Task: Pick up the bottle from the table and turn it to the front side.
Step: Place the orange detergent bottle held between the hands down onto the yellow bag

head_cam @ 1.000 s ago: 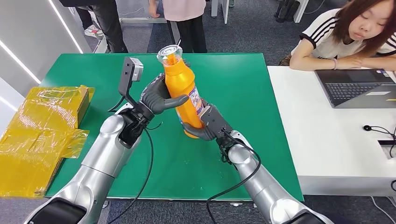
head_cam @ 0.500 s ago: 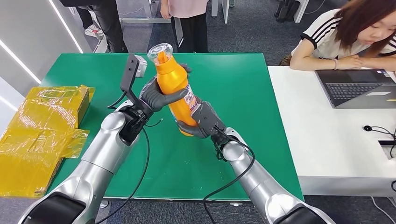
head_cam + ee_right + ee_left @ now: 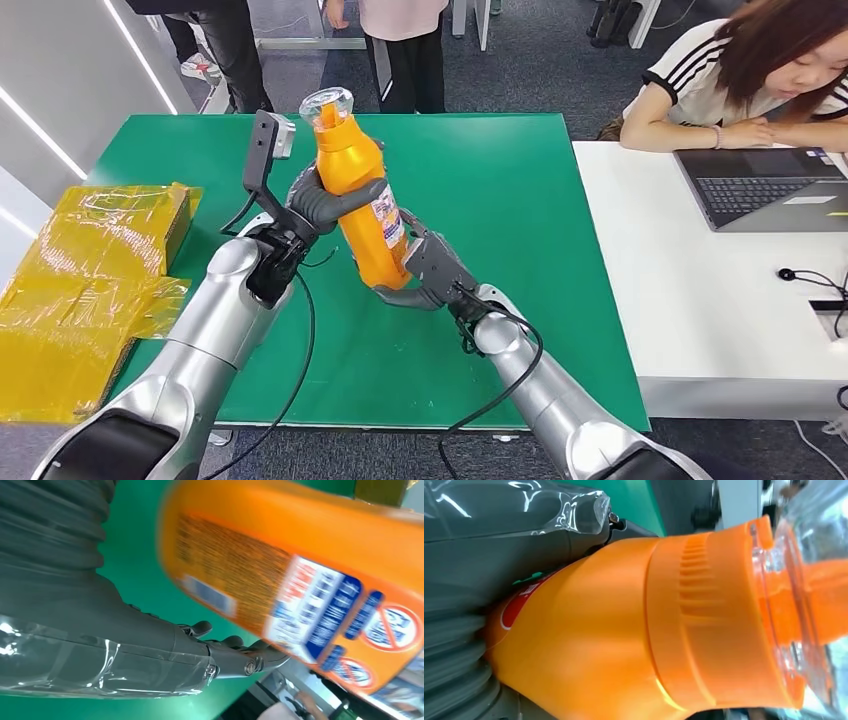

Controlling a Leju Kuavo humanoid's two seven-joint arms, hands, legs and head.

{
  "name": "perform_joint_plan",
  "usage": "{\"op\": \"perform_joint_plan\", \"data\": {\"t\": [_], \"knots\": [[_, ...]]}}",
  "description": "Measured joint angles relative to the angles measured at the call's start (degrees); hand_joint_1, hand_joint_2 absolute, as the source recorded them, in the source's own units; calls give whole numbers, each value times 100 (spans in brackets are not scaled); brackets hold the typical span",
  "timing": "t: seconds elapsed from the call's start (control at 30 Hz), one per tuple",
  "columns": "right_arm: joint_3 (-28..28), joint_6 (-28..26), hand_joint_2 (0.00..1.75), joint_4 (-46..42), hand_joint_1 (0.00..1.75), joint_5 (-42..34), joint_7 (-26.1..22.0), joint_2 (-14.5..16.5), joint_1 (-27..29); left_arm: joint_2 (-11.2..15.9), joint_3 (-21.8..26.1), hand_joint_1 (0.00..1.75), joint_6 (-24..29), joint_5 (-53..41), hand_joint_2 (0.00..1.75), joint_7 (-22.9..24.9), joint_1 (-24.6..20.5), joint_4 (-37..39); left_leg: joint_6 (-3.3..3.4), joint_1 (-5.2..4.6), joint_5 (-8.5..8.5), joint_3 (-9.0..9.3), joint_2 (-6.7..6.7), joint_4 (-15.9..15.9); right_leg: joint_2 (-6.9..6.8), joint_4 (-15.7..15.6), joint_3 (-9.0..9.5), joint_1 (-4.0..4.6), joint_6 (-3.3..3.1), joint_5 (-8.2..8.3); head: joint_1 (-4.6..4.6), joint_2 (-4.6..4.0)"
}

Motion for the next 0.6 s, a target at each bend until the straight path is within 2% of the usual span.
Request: {"op": "perform_joint_plan", "data": {"t": [0.17, 0.4, 0.5, 0.6], "knots": [[1, 66, 175, -27, 0, -78, -42, -117, 239, 184, -51, 175, 1631, -2116, 175, -426, -238, 144, 0, 0, 0, -1, 0, 0, 0, 0, -2, 0, 0, 0, 1, 0], [-1, 114, 175, -598, 0, -278, -75, -497, 766, 727, -409, 175, 3552, -5247, 175, -566, -823, 527, 0, 0, 0, -1, 2, 1, 3, 0, -2, 0, 0, 0, 1, 0], [-8, 149, 175, -1033, 0, -361, -96, -678, 1044, 1046, -613, 175, 3985, -6579, 175, -454, -954, 603, 0, -1, -1, -1, 7, -1, 10, 0, -3, 0, 0, 0, 0, 0], [-43, 154, 175, -1519, 0, -422, -127, -808, 1287, 1397, -815, 175, 4159, -7844, 175, -204, -929, 621, 0, 0, -1, 0, 11, -3, 13, 0, -4, 0, -1, 0, 1, 0]]}}
